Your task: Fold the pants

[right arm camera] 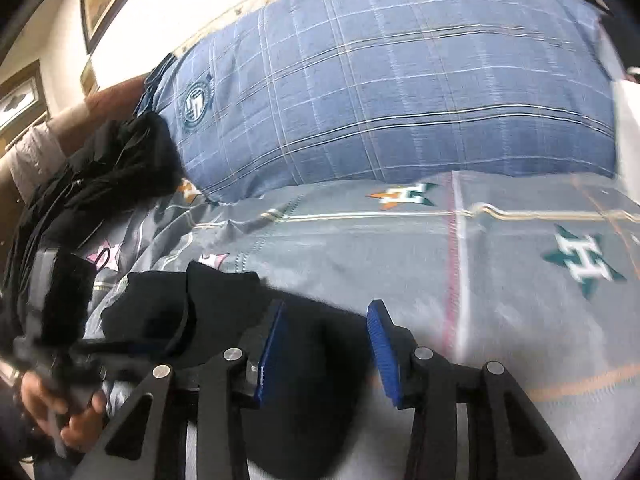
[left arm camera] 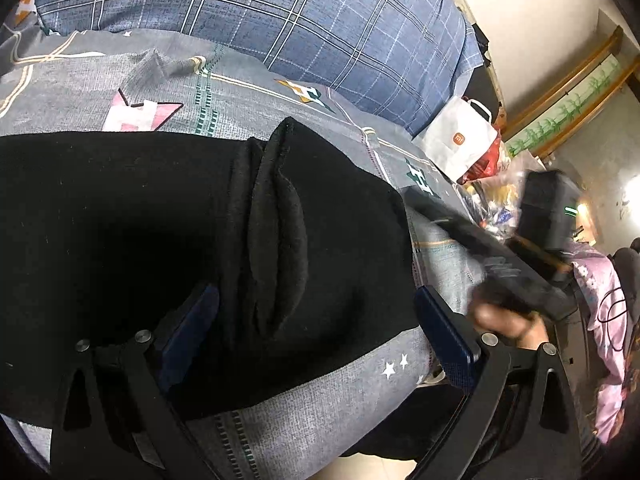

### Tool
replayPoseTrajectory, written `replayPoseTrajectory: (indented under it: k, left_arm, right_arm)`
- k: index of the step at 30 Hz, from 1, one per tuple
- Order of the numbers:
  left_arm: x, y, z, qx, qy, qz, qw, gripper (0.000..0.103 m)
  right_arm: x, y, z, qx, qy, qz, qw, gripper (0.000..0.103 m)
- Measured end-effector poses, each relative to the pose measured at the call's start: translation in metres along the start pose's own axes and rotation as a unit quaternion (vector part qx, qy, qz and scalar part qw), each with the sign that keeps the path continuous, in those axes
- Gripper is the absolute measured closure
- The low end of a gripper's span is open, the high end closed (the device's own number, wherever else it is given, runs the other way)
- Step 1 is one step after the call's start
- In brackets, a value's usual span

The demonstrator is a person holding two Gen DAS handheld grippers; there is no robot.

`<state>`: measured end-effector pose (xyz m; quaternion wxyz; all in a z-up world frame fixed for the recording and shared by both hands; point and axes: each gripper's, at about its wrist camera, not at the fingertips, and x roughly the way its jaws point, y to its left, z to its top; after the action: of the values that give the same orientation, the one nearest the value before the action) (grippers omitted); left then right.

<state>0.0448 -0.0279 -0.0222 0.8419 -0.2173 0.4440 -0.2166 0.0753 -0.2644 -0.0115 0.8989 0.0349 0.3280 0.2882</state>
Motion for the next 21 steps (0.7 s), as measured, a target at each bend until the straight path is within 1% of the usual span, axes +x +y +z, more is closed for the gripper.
replayPoseTrajectory:
  k: [2,3,4,6,8,9,10,11,13,15,16,18,19,20,21]
  left_arm:
    - [0.001,0.001,0.0,-0.001,0.001,0.0,1.0,0.005]
    - [0.0,0.001,0.0,-0.005,0.0,-0.001,1.0,0.005]
    - [0.0,0.002,0.001,-0.008,-0.001,-0.002,1.0,0.005]
    - [-0.001,0.004,0.001,-0.016,-0.002,-0.008,0.9998,0.005]
    - [-0.001,0.005,0.002,-0.018,-0.003,-0.011,0.9998,0.005]
    - [-0.002,0.005,0.001,-0.019,-0.004,-0.013,0.9997,0.005]
    - [-0.002,0.005,0.001,-0.02,-0.006,-0.015,0.9997,0.005]
    - [-0.003,0.006,0.001,-0.021,-0.007,-0.017,0.9996,0.005]
    - [-0.005,0.007,0.001,-0.026,-0.012,-0.024,0.9993,0.005]
    - [-0.009,0.009,0.0,-0.03,-0.012,-0.026,0.9991,0.006]
    - [-0.01,0.009,-0.001,-0.026,-0.006,-0.013,0.9996,0.01]
    - [-0.021,0.007,-0.007,-0.012,-0.011,-0.003,0.9999,0.01]
    - [-0.026,0.007,-0.01,-0.011,-0.012,0.0,0.9999,0.01]
    - [-0.032,0.008,-0.014,-0.011,-0.015,0.002,0.9998,0.01]
    - [-0.039,0.011,-0.022,-0.016,-0.022,0.008,0.9996,0.01]
  right_arm:
    - [0.037,0.005,-0.009,-0.016,0.059,-0.02,0.998,0.06]
    - [0.039,0.006,-0.009,-0.024,0.045,-0.027,0.998,0.06]
    - [0.041,0.007,-0.005,-0.02,0.054,-0.03,0.998,0.06]
    - [0.038,0.005,0.0,-0.008,0.057,-0.028,0.998,0.06]
    - [0.029,0.005,0.004,-0.008,0.041,-0.036,0.998,0.061]
    - [0.018,0.01,0.005,-0.009,0.022,-0.033,0.999,0.061]
    - [0.014,0.022,0.012,-0.017,-0.01,-0.014,1.0,0.061]
    - [0.013,0.032,0.016,-0.032,-0.031,-0.006,0.999,0.061]
    - [0.02,0.049,0.02,-0.061,-0.045,-0.01,0.997,0.061]
    - [0.041,0.062,0.023,-0.088,-0.026,-0.018,0.996,0.061]
    - [0.056,0.065,0.024,-0.097,-0.002,-0.017,0.995,0.061]
    - [0.089,0.061,0.022,-0.078,0.071,0.005,0.994,0.061]
    - [0.097,0.058,0.019,-0.073,0.089,0.013,0.993,0.062]
    - [0.097,0.058,0.019,-0.075,0.079,0.013,0.994,0.061]
    - [0.098,0.058,0.021,-0.075,0.083,0.012,0.994,0.061]
